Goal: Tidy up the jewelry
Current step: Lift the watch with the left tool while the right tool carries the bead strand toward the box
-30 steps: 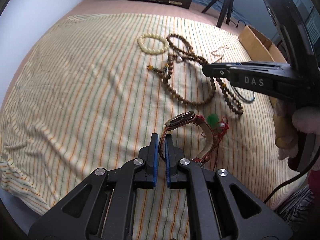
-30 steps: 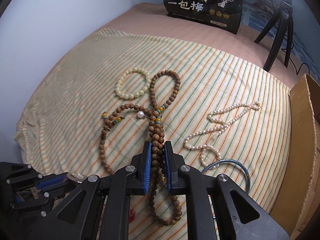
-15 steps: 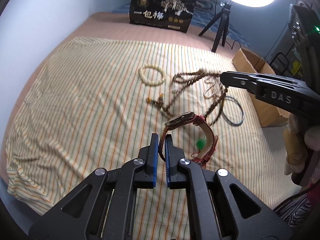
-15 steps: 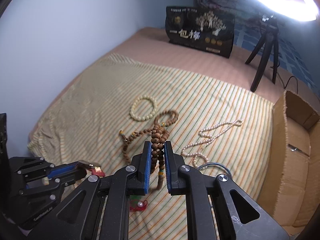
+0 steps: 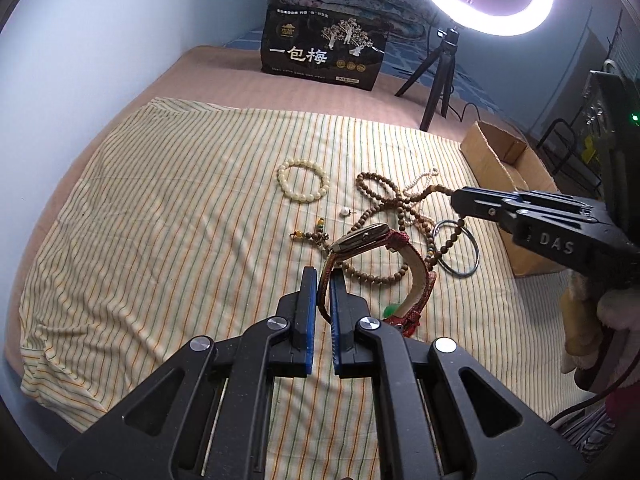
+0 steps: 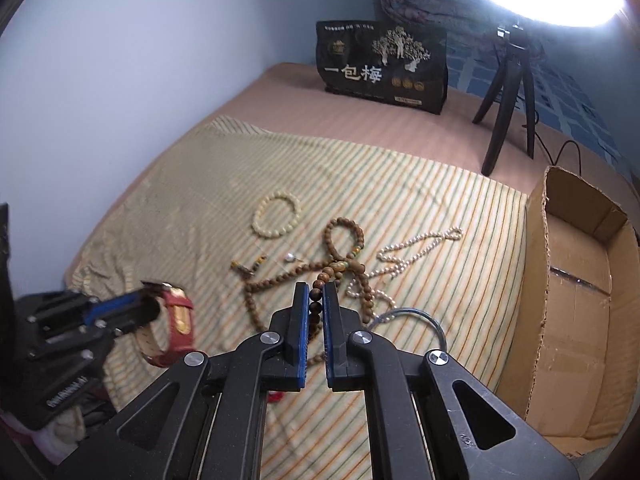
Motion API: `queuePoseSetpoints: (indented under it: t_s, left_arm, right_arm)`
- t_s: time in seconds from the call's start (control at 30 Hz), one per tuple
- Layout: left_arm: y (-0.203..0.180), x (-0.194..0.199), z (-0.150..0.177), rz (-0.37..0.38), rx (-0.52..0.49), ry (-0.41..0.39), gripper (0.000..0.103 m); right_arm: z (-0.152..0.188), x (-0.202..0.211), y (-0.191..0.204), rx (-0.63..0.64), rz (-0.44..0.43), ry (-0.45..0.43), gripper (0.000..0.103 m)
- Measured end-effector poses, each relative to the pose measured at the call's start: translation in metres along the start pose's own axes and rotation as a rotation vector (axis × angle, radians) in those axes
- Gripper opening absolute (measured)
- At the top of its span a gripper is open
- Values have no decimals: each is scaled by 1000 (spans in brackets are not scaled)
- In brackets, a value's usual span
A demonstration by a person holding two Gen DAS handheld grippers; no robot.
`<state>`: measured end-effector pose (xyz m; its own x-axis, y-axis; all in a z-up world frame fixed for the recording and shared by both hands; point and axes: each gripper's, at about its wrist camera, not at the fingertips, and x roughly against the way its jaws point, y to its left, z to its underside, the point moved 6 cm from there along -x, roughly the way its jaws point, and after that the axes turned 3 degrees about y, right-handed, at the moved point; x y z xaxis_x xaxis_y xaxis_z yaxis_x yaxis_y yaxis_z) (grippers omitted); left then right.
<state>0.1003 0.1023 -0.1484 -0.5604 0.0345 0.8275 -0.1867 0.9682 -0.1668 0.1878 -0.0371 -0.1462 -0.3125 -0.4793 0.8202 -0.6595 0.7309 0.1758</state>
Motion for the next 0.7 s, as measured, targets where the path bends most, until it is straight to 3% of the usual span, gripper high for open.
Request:
queuePoseSetpoints:
  t_s: [0.47,0.7]
  left_arm:
    - [-21,19,-19,18,-34,-66,4]
    - [-43,30,-36,65,-36,-91,4]
  right_arm:
    - [-27,75,2,-1,-1,-165,5]
    - [-37,124,-11,-13,23,-248,5]
